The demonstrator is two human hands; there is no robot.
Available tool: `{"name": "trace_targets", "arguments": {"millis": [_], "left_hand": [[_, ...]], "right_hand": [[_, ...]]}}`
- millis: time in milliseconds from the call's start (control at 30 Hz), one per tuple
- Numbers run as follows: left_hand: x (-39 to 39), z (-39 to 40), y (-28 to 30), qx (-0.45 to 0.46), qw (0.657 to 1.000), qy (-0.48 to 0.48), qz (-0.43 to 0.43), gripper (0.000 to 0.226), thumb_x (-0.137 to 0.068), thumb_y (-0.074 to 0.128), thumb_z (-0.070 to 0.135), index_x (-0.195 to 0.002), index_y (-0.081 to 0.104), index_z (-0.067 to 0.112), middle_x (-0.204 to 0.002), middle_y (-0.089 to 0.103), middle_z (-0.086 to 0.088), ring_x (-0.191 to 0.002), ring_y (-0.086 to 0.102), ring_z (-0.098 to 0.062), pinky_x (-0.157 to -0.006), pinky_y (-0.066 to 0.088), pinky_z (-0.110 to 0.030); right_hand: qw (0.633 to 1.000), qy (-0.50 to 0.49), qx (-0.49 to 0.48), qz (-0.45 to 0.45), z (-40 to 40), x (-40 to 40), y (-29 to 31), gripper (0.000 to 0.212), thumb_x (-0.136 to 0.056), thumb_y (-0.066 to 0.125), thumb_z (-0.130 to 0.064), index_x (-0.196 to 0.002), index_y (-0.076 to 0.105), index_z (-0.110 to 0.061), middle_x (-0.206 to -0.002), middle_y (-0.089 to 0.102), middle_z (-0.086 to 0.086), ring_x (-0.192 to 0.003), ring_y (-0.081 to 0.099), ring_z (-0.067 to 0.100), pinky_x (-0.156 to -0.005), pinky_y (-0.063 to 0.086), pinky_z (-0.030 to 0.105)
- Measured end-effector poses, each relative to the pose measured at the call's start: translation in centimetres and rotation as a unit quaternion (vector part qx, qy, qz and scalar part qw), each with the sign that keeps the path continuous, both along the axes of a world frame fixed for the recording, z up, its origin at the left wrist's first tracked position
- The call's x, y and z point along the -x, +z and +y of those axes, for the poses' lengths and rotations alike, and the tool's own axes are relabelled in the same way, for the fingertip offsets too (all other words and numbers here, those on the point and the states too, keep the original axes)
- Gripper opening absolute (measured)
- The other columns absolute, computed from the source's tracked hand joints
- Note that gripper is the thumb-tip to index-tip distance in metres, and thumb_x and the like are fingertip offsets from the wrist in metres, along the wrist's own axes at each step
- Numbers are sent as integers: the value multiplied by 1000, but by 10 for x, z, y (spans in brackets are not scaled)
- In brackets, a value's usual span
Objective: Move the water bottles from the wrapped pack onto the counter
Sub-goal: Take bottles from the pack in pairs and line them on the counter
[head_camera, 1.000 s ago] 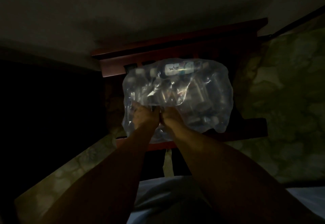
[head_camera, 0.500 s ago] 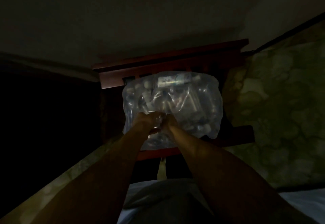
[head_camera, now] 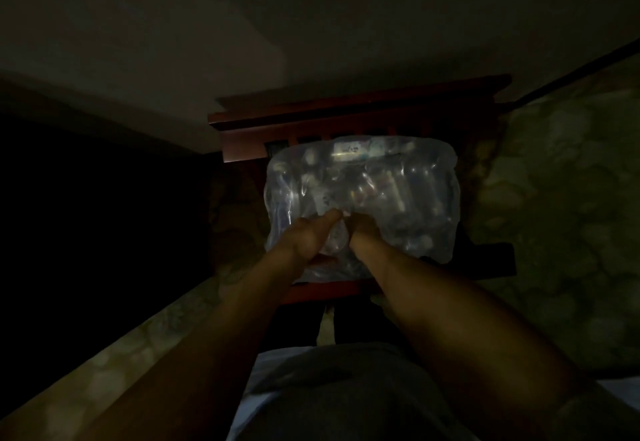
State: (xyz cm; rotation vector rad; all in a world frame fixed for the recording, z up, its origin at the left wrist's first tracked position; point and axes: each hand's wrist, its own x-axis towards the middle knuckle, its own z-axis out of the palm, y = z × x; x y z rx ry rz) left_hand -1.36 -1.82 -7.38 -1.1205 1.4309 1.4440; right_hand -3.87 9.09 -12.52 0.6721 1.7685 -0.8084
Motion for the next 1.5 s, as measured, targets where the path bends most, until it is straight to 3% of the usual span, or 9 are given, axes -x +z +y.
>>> {"name": "trace_targets", "arguments": {"millis": [133, 367, 500, 800, 1000, 1133, 1267, 1367, 1500], "left_hand": [[0, -6, 19, -38, 999, 1, 4, 47, -83, 68, 43, -110, 66, 4, -101, 72, -14, -88, 70, -27, -52, 54, -25], [1, -18, 47, -36, 996, -81, 22, 41, -84, 65, 50, -89, 69, 9, -57, 71, -1, -46, 67, -13, -38, 46, -16], [-10, -24, 58, -5, 990, -138, 28, 36, -82, 62, 56, -81, 60, 20, -71, 65, 4, -65, 63, -11, -45, 44, -20], [-23, -26, 77, -60, 993, -102, 29, 60, -83, 64, 55, -118, 57, 7, -100, 66, -12, -83, 64, -25, -55, 53, -28], [-27, -27, 101, -65, 983, -157, 68, 70, -85, 58, 59, -129, 54, 5, -101, 65, -17, -72, 64, -26, -57, 54, -29], [-30, -31, 128, -76, 982, -132, 107, 50, -90, 55, 55, -120, 56, 16, -107, 66, -14, -92, 65, -30, -88, 55, -41], [-32, -42, 158, -97, 979, -103, 147, 55, -88, 56, 57, -115, 61, 9, -93, 68, -9, -78, 65, -20, -67, 56, -31], [-34, -49, 180, -93, 978, -19, 188, 58, -84, 67, 48, -122, 60, 5, -106, 70, -15, -90, 69, -26, -73, 58, -36], [-44, -61, 217, -66, 961, 44, 266, 55, -83, 69, 44, -122, 61, 6, -100, 71, -13, -83, 70, -23, -59, 56, -30]], "right_hand": [[990, -129, 11, 50, 0, -8, 8, 40, -93, 60, -25, -119, 61, 6, -124, 62, 25, -112, 61, 38, -91, 50, 34], [991, -130, 24, -1, 7, -22, 62, 37, -96, 51, -17, -129, 54, -1, -113, 59, 12, -80, 56, 21, -84, 51, 38], [991, -120, -20, -51, 11, -22, 90, 23, -88, 62, -36, -92, 60, -14, -94, 63, 6, -78, 63, 25, -84, 52, 41], [998, -31, -57, 15, 11, -5, 157, 56, -93, 53, -51, -133, 51, -12, -131, 55, 12, -107, 62, 35, -50, 47, 26], [994, 42, -91, 31, 15, -14, 192, 54, -90, 53, -55, -130, 52, -19, -115, 60, 6, -65, 61, 23, -43, 44, 21], [991, 57, -107, 51, 16, -9, 220, 42, -84, 58, -60, -101, 48, -23, -92, 56, -1, -62, 62, 20, -32, 42, 15], [985, 92, -109, 102, 14, 7, 256, 47, -77, 58, -67, -90, 60, -21, -81, 68, 1, -53, 66, 16, -47, 46, 18], [981, 104, -83, 139, 9, 13, 285, 44, -75, 58, -63, -87, 66, -22, -63, 72, -1, -46, 66, 12, -46, 46, 17], [978, 33, 20, 203, 5, 4, 310, 47, -78, 59, -64, -98, 63, -22, -78, 75, 0, -53, 71, 13, -49, 49, 19]]}}
